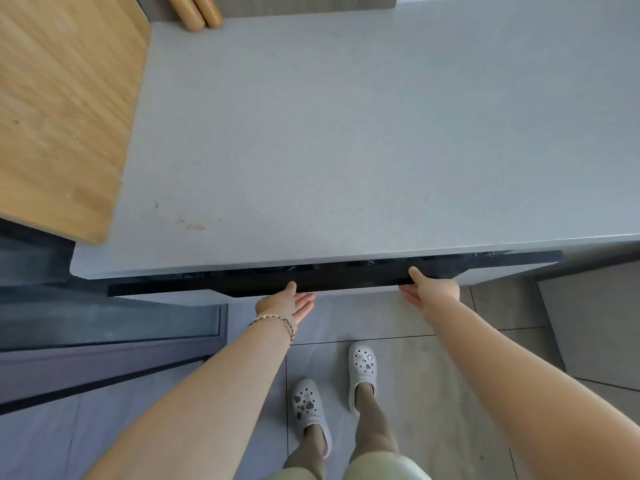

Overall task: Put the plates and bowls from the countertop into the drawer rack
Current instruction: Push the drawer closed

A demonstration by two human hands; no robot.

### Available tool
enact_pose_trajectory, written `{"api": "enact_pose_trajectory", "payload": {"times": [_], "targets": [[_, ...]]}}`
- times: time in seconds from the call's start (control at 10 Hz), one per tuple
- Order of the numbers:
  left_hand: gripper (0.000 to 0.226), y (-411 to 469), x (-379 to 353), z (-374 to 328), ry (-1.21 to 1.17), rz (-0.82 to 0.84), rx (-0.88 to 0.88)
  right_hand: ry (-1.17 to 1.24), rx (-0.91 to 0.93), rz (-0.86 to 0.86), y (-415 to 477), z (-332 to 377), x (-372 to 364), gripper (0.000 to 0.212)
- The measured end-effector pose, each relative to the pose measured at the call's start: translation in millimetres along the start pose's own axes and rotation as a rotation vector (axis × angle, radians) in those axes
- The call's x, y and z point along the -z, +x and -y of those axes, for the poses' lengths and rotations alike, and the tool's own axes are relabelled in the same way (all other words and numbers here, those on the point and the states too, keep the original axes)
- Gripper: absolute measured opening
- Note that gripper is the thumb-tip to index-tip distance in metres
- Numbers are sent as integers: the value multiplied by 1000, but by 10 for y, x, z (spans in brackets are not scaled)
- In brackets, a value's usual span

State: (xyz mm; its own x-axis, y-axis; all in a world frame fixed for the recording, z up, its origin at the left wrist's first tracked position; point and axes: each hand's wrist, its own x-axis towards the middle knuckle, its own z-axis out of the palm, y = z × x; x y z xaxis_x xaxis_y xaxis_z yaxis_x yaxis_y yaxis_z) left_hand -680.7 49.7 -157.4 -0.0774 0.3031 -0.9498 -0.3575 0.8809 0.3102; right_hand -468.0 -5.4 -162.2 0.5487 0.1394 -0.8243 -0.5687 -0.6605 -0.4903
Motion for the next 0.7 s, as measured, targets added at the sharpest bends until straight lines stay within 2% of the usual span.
{"api": "enact_pose_trajectory", "payload": {"times": [0.1,0.2,0.3,0.4,0.5,0.6,0.7], "targets": [[29,10,-156,-73,-39,-14,-36,-28,8,71,53,142,-74,16],[22,63,-279,-79,-132,-74,-68,43,-5,172,57,234,-83,9],[19,76,-348,-91,-233,-98,-64,119,-36,258,69,304,-73,21],[25,44,-436,-88,-305,-98,-85,184,-73,341,142,364,-49,31],[24,11,-517,-83,-317,-92,-128,67,-73,409,175,388,35,27],[27,-15,-566,-43,-216,-110,-104,-284,0,452,155,345,168,31],[26,-117,-558,75,226,-78,-190,-648,6,458,121,284,326,40]]}}
